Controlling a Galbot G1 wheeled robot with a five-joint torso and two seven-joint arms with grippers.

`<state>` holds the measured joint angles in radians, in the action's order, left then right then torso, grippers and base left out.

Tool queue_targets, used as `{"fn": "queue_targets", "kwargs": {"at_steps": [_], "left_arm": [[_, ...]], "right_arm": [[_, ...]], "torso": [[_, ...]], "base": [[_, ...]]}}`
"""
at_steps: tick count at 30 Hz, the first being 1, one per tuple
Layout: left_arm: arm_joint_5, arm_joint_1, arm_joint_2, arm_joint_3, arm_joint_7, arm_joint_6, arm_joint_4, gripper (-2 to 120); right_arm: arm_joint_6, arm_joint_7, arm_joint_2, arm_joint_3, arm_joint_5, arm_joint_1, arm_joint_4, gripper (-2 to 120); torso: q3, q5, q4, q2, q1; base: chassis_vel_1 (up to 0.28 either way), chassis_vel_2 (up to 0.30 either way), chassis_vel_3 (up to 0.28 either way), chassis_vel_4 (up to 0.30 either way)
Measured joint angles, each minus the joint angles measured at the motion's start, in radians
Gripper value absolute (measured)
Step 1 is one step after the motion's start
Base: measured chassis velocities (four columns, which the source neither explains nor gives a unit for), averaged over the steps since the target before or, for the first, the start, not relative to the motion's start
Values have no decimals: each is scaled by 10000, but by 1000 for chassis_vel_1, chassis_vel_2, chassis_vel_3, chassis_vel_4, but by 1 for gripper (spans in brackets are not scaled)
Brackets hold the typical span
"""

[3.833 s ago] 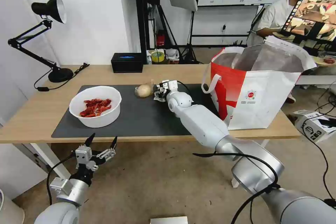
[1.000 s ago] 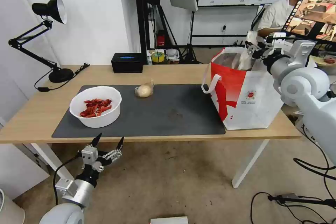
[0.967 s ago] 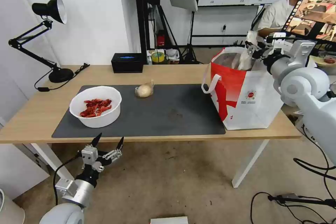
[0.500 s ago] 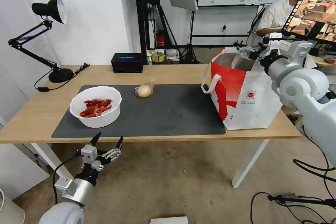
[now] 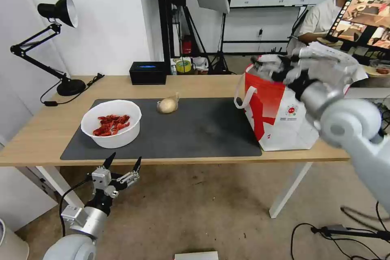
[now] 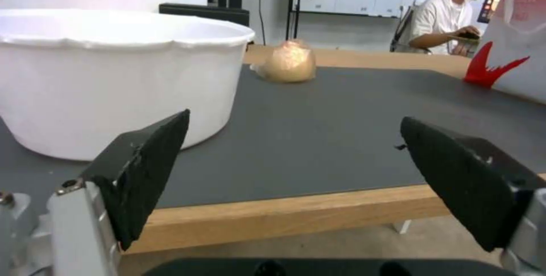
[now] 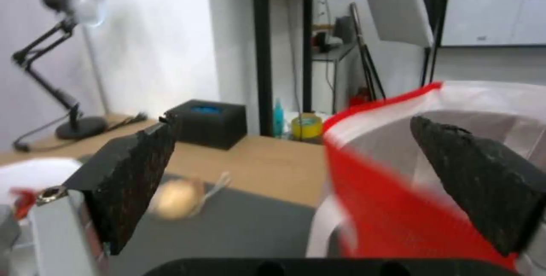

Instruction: Pick up the trash from the table and place it into the takeout bag.

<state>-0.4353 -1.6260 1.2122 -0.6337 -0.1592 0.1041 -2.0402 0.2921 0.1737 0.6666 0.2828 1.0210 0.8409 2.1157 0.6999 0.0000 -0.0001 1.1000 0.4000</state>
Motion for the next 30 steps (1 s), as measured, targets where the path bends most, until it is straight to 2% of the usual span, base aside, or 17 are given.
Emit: {"fn": "queue_targets", "kwargs": {"at_steps": [4, 13, 16, 22, 30], "left_arm": [[83, -52, 163, -1, -13, 41, 18, 100], [108, -232, 291, -99, -191, 204, -30, 100], [108, -261, 291, -116, -200, 216, -44, 100], [108, -283, 300, -124, -203, 227, -52, 100], [126, -257, 328, -85, -206, 238, 7, 100]], "right_arm": [[-426, -61, 350, 444, -874, 1534, 813, 100], [-824, -63, 849, 530, -1783, 3186, 1189, 100], [-1045, -56, 1044, 546, -2107, 3718, 1169, 100], [-2237, -16, 1952, 456, -3292, 5123, 627, 100], [-2891, 75, 2480, 344, -4065, 5996, 68, 100]], "torso": [[0, -1, -2, 0, -1], [0, -1, 1, 0, -1], [0, -3, 1, 1, -1], [0, 0, 0, 0, 0], [0, -1, 0, 0, 0]], "base": [[0, 0, 0, 0], [0, 0, 0, 0], [0, 0, 0, 0], [0, 0, 0, 0], [0, 0, 0, 0]]}}
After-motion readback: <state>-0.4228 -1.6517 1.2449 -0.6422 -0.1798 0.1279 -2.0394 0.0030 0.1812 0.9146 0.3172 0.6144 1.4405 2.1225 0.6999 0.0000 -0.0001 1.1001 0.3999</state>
